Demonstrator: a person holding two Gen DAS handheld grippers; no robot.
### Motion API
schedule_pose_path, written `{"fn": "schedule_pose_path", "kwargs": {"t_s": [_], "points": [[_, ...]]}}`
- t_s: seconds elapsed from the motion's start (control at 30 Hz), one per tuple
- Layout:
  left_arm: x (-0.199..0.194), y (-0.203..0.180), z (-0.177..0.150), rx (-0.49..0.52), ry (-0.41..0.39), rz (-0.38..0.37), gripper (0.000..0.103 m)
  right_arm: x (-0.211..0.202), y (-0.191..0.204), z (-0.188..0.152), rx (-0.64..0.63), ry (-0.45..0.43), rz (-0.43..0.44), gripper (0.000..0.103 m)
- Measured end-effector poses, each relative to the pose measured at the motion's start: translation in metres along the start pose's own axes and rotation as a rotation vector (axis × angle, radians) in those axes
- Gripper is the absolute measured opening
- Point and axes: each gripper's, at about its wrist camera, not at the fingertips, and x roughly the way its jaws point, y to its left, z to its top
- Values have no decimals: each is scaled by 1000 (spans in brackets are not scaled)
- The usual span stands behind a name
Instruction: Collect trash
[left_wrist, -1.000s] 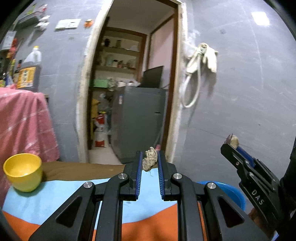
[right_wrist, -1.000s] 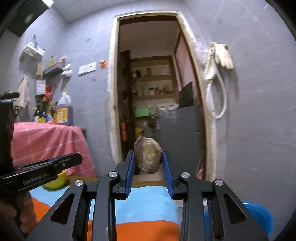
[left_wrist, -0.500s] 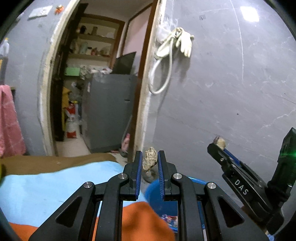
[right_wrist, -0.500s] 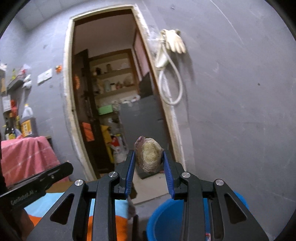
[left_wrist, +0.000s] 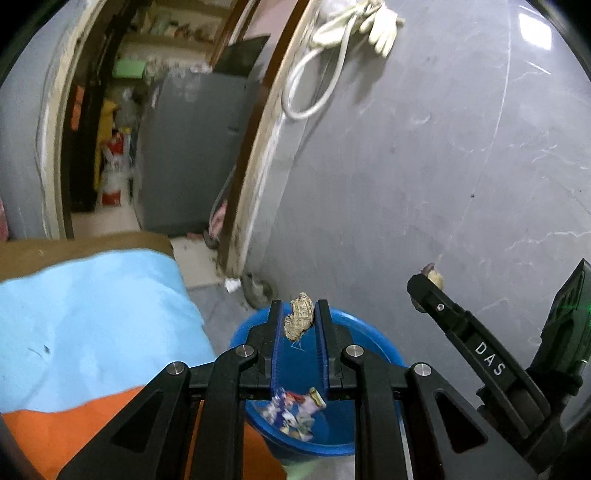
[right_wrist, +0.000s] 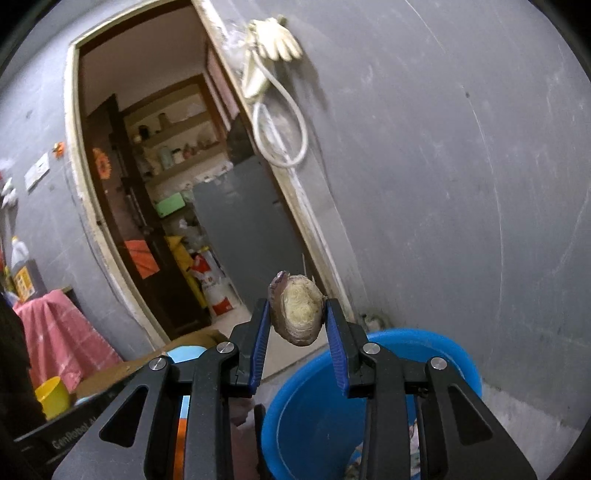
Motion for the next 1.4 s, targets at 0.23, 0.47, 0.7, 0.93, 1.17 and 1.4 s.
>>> {"fn": "schedule_pose_path", "kwargs": {"t_s": [0.23,0.47,0.7,0.93,1.17,1.4], "points": [[30,1,-5,-43,128,-25,13,10,-15,-3,75,66,-15,30],[42,3,-7,-85,172,-41,14,15,-26,-5,130,114,-13,32],[50,5,-10,-106,201,-30,27,16,-32,-3,165,115,-24,38],[46,12,-10,-135,188,-30,31,15,-35,-3,176,112,-27,42],[37,17,-8,-132,160,-5,35,15,-36,-2,177,110,-33,45],[26,24,-5,-133,144,34,36,15,-37,-2,173,111,-35,47]]}}
